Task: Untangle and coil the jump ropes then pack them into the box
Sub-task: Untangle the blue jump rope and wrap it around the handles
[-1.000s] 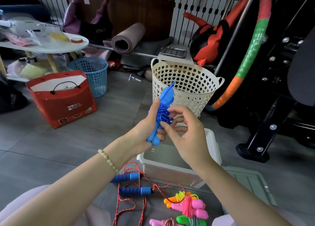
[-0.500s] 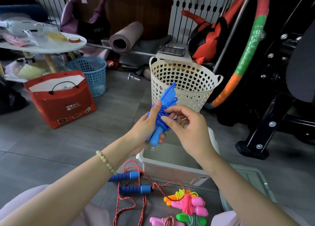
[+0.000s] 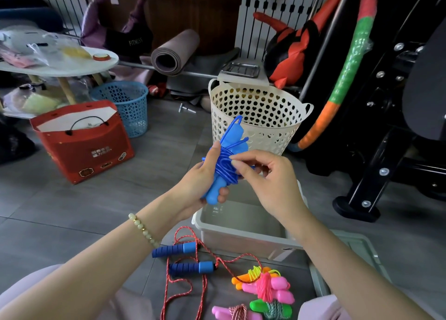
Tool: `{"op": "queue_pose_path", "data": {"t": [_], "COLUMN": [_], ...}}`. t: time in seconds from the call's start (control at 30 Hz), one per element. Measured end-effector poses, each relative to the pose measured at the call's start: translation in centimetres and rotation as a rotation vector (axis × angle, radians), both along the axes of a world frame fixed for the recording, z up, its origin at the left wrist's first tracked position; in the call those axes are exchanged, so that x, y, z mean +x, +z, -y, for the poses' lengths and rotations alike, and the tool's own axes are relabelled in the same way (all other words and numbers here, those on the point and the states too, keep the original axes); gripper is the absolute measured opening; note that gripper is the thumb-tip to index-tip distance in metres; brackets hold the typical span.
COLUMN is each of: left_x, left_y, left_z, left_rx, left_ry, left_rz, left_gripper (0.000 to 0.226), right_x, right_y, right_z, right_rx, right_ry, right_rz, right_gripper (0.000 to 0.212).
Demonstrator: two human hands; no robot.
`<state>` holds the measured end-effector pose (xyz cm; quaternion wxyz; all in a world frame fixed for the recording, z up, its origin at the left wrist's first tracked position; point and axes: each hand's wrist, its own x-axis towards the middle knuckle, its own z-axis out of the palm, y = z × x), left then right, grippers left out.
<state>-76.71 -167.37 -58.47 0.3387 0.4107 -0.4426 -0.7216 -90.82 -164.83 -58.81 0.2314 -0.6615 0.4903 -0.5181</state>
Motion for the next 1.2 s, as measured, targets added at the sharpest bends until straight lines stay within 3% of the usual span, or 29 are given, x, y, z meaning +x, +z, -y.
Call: {"op": "queue_pose_path", "data": {"t": [0.13, 0.33, 0.47, 0.77, 0.8, 0.9, 1.0, 1.13, 1.2], "left_x": [0.1, -0.2, 0.1, 0.0, 0.0, 0.2, 0.2, 0.1, 0.0], "left_y": [0.2, 0.4, 0.1, -1.1, -1.1, -0.8, -0.9, -1.1, -1.1], "left_z": [0.2, 0.3, 0.6, 0.6, 0.7, 0.9, 0.9, 1.2, 1.3], "left_rx": [-0.002, -0.020, 0.009, -0.012, -0.022, -0.059, -0.042, -0.047, -0.066], "left_ry": [0.021, 0.016, 0.054, 0.118, 0.106, 0.059, 0.043, 0.059, 0.066], "left_rz": [0.013, 0.024, 0.014, 0.071, 0.065, 0.073, 0.082, 0.105, 0.106], "left_gripper": [0.062, 0.066, 0.065, 0.069, 0.067, 0.061, 0.060, 0.059, 0.058], "right_x": [0.9, 1.2, 1.6, 1.9, 1.9, 1.8, 1.7, 1.5, 1.5], "right_y": [-0.8, -0.9, -1.1, -1.2, -1.2, -1.0, -1.1, -1.1, -0.8], "right_z": [-0.7, -0.8, -0.9, -0.8, -0.8, -0.7, -0.6, -0.3, -0.2], "right_rx": [-0.128, -0.107, -0.141, -0.237, -0.215, 0.008, 0.039, 0.139, 0.213], "right_ry": [-0.049, -0.088, -0.053, -0.117, -0.105, -0.003, 0.031, 0.081, 0.151], "right_rz": [-0.248, -0.118, -0.152, -0.511, -0.483, -0.145, -0.108, 0.065, 0.173], "right_gripper": [0.010, 0.015, 0.016, 0.028, 0.023, 0.011, 0.007, 0.025, 0.022]}}
